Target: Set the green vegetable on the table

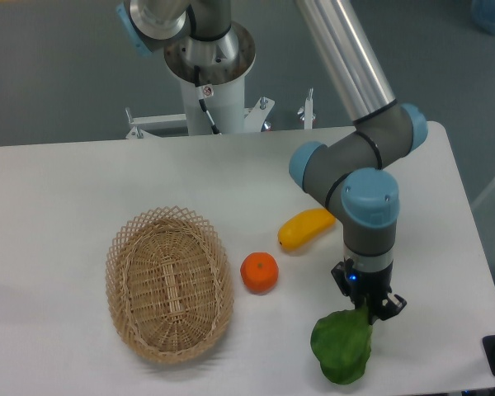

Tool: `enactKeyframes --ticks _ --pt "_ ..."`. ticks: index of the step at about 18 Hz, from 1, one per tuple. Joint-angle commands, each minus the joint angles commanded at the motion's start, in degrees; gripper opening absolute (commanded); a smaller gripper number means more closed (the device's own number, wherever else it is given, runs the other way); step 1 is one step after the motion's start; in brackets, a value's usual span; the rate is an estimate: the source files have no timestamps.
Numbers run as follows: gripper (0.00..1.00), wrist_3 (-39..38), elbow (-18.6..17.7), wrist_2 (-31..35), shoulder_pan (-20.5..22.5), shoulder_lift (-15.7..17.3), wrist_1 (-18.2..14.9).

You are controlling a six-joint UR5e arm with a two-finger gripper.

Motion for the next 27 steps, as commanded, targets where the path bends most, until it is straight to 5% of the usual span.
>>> enactKeyframes --ticks 5,6,7,8,16,22,27 --pt "0.4 0.09 -0.44 0.0 0.0 0.09 -0.09" --pt "0.5 0.09 -0.44 0.0 -0.09 0.09 -0.09" --pt "0.81 0.09 -0.44 0.09 -0.09 0.0 0.0" --pt "1.0 -0.7 -0.44 0.35 -0.26 -0.09 0.0" --pt "1.0 -3.24 -0.18 0.53 -0.97 0.97 -0.09" --pt "1.0 -5.44 8.86 0.96 -0.79 1.67 -0.79" --pt "1.0 -8.26 13.18 2.55 -1.05 6.84 -9.03"
